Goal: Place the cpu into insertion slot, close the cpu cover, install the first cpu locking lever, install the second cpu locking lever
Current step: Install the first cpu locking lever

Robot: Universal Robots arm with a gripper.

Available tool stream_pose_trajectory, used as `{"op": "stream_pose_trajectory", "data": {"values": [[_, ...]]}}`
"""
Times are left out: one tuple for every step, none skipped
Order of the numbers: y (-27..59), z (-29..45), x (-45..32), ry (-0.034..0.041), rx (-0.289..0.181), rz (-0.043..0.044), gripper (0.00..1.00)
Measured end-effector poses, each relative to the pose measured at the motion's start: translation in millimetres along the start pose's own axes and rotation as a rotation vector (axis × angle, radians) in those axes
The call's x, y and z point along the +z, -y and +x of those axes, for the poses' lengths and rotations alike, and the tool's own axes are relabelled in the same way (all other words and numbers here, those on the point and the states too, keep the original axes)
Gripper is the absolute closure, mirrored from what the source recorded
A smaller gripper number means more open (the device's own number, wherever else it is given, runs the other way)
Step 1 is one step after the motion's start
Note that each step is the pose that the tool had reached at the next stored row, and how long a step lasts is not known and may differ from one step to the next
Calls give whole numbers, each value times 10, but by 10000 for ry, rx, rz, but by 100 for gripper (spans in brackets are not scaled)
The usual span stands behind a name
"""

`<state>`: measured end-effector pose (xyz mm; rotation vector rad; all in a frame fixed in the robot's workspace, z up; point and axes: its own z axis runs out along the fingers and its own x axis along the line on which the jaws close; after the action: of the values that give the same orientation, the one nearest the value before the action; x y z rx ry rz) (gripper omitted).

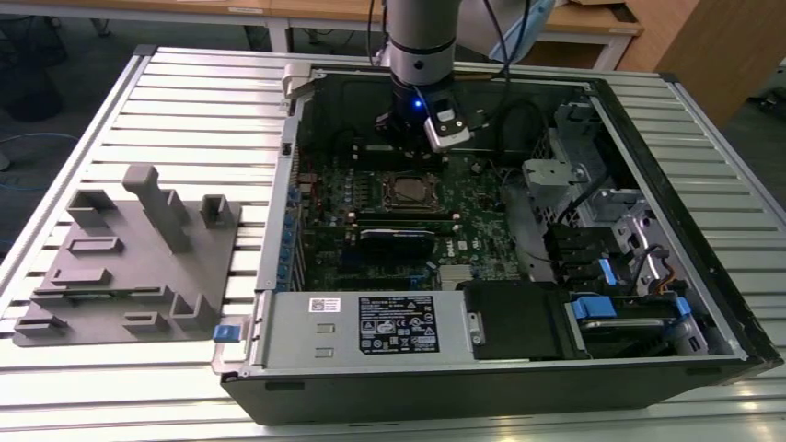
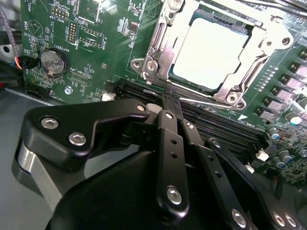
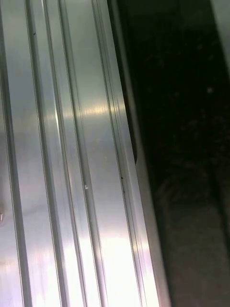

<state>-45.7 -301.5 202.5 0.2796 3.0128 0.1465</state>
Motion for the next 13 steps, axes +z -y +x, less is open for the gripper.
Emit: {"op": "stream_pose_trajectory", "data": {"values": [[1, 2, 2, 11, 0, -3, 89], [2, 4, 4, 24, -1, -6, 89], [4, 6, 7, 39, -1, -6, 89], [6, 8, 11, 57, -3, -9, 89], [9, 10, 16, 78, -5, -13, 89], [12, 11, 21, 100, -8, -17, 89], [13, 12, 26, 122, -8, -22, 89], [13, 12, 27, 132, -10, -23, 89], [13, 12, 27, 134, -11, -24, 89], [13, 12, 27, 136, -10, -24, 89], [13, 12, 27, 137, -10, -25, 89], [13, 12, 27, 137, -10, -25, 89], [13, 12, 27, 137, -8, -25, 89]]}}
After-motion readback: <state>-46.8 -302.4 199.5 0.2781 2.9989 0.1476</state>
